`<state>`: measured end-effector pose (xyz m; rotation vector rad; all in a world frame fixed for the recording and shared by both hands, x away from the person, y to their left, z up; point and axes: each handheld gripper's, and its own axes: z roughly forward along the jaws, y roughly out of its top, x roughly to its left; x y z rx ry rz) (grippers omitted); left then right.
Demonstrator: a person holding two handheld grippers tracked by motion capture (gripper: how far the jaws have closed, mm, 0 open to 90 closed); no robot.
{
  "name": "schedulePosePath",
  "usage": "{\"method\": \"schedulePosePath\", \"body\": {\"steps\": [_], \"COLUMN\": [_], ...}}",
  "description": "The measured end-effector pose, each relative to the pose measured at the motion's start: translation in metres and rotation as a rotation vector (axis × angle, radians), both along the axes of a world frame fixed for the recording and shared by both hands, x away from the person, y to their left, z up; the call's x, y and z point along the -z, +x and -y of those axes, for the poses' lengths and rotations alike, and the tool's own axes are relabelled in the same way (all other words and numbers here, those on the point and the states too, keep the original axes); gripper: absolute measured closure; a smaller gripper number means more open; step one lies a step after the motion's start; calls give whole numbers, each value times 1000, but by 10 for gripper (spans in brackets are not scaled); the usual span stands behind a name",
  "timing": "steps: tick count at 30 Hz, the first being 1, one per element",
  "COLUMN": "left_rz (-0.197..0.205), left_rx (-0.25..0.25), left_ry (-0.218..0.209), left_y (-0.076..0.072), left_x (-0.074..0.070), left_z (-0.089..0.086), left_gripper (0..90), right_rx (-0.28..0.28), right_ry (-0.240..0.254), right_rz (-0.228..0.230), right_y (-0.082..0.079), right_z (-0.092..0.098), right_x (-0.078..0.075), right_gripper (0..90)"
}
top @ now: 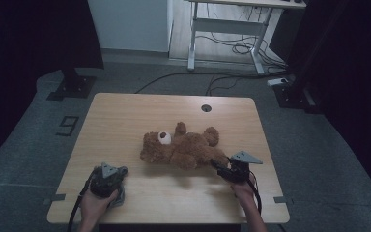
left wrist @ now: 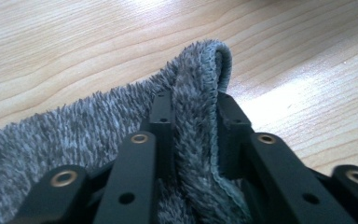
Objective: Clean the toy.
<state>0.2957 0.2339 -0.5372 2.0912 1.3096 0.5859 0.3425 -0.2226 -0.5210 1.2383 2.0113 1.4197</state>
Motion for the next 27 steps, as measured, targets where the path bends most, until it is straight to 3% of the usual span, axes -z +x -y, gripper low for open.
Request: {"method": "schedulePosePath", "body": {"steps": [3,5,8,9,10,12,16,20,24,27], "left_rz": [1,29,81,81,104,128,181,208,227,242], "left_rx": [12,29,33,33,48,59,92,141,223,258], "left_ry": [-80,-145,-202,-202,-256,-287,-326,-344,-322,-306], "left_y": [-1,-3,-6,-6,-7,-8,-5,5,23,37], "left_x": [-5,-12,-22,-22,-28,-36,-58,-79,-105,-114], "left_z": [-6,-10,-12,-12,-13,-11,0,21,60,91], "left_gripper": [765,770,774,775,775,775,775,774,774,775], "right_rx": [-1,-2,-5,-6,-8,-11,-14,-17,-31,-39], "right_ry": [1,0,3,7,6,10,13,18,24,30], "right_rz": [1,2,-3,-3,-5,-6,-7,-9,-11,-16], "right_y": [0,0,1,1,1,1,2,2,3,4], "right_z": [0,0,1,1,1,1,2,2,3,4], "right_x": [0,0,0,0,0,1,1,1,1,1], "right_gripper": [498,499,503,504,505,507,509,523,548,556]}}
